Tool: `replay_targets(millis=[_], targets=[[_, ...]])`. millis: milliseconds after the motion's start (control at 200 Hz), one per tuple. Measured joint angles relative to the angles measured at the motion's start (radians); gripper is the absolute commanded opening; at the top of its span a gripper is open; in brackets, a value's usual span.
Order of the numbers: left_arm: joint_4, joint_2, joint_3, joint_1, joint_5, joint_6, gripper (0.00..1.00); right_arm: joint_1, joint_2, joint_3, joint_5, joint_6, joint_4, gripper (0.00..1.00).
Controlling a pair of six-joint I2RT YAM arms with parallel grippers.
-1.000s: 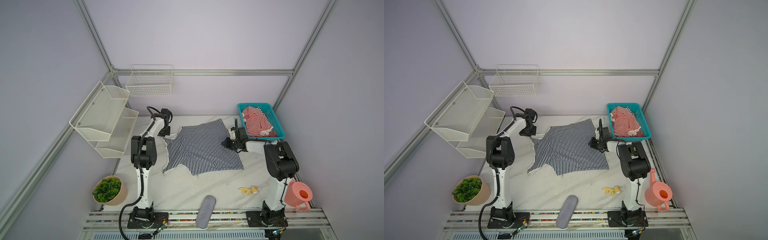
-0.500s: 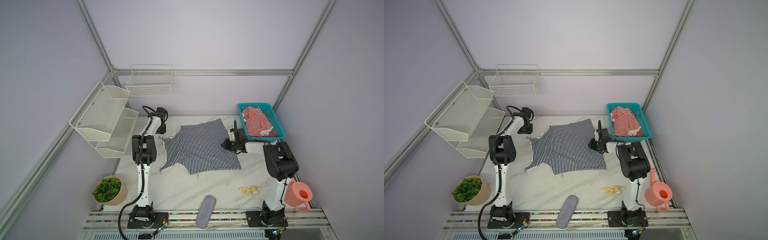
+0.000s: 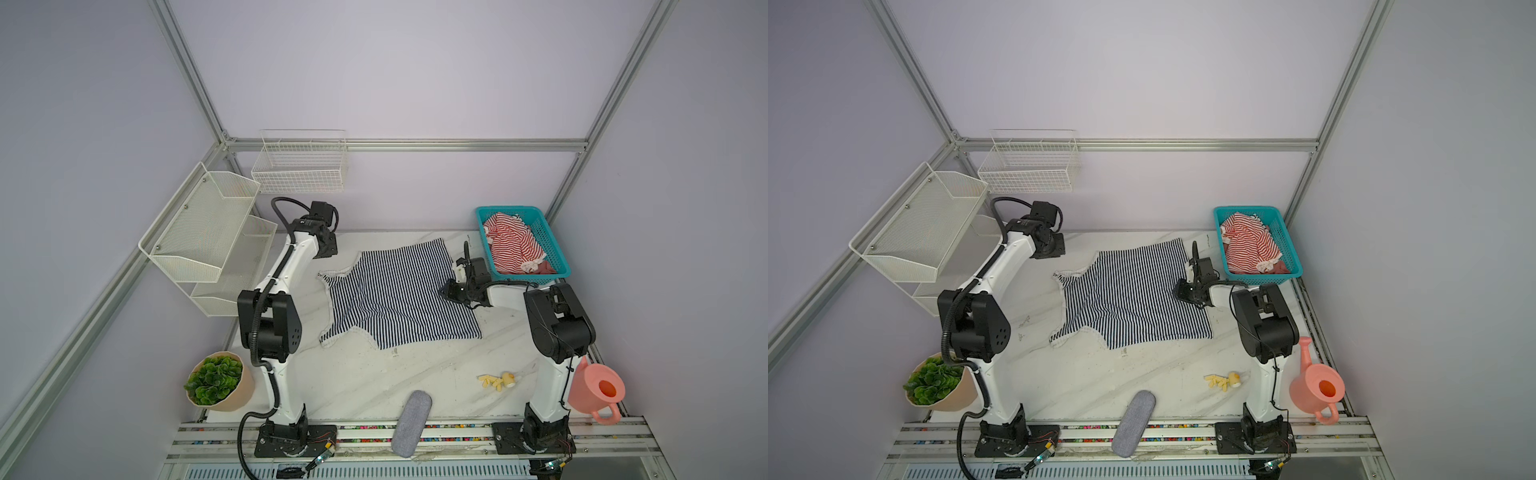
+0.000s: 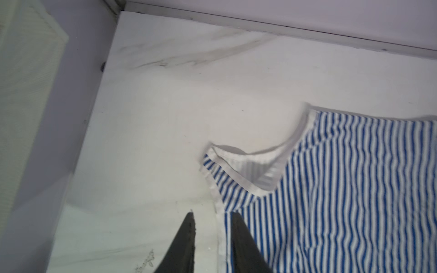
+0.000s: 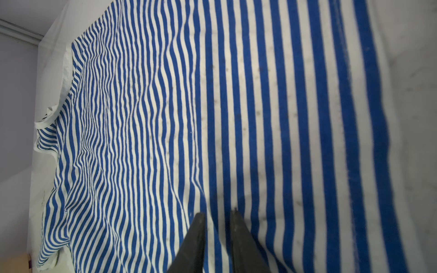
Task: Fold and stack tank tops
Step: Smooth out the tank top at the center of the table.
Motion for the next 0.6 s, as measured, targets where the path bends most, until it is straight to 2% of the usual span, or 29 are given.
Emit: replay_targets(millis=[110, 215, 600], targets=[[0.018, 0.020, -0.067, -0.072, 0.067, -0.008, 0.10, 0.000, 0.000, 0.000, -0.001, -0.001, 0.000, 0.23], [0.019, 0.086, -0.103, -0.089, 0.115, -0.014, 0.05, 0.000, 0.000, 0.000, -0.001, -0.005, 0.000, 0.23], [0.026, 0.205, -0.124, -0.061, 0.080, -0.033, 0.04, 0.000, -0.013, -0.029, -0.004, -0.011, 0.019, 0.23]])
